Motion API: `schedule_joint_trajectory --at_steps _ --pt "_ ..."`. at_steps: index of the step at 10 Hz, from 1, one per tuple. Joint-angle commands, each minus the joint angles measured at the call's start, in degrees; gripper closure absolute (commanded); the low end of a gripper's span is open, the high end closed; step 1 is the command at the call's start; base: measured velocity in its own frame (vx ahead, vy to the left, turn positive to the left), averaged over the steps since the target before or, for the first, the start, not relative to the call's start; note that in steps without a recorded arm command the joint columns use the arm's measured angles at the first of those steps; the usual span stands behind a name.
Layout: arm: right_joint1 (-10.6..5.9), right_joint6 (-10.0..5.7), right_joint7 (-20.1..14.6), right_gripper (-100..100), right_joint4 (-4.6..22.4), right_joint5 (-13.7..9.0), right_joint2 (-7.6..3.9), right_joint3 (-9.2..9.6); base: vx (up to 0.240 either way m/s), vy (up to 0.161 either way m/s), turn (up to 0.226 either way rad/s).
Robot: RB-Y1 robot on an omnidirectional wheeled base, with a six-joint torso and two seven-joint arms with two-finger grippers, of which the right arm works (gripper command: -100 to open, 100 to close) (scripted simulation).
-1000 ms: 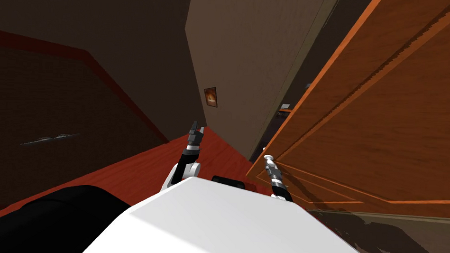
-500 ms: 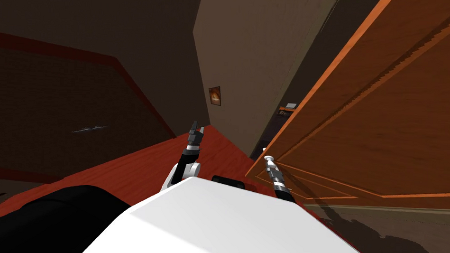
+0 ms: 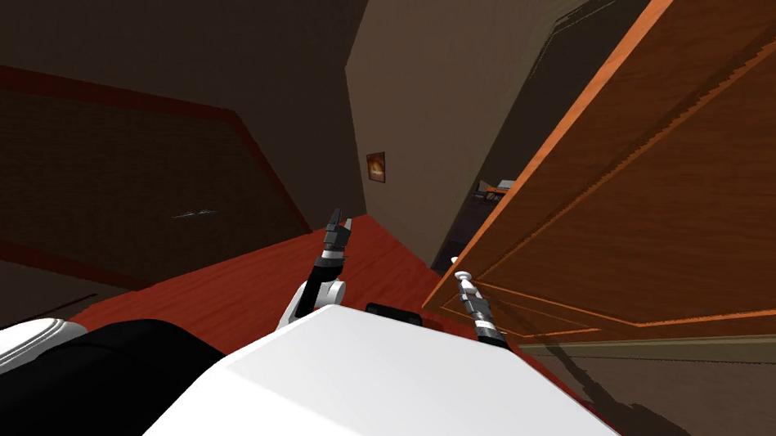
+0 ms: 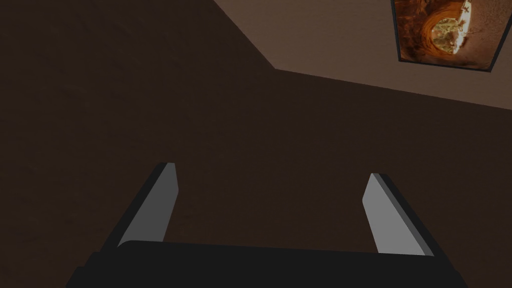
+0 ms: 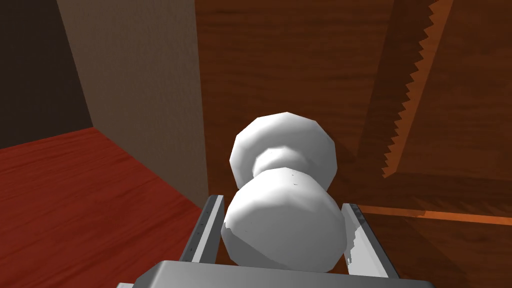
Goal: Pull the door open
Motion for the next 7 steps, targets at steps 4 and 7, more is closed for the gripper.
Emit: schedule_joint_trajectory --at_steps 4,7 --pt "1.42 -3.52 -2.59 100 0.21 0.92 -2.11 2.44 -0.210 -0.048 0.123" --pt "2.38 -6.05 -4.53 100 0.69 1.60 -3.61 4.24 -0.201 -0.055 0.124"
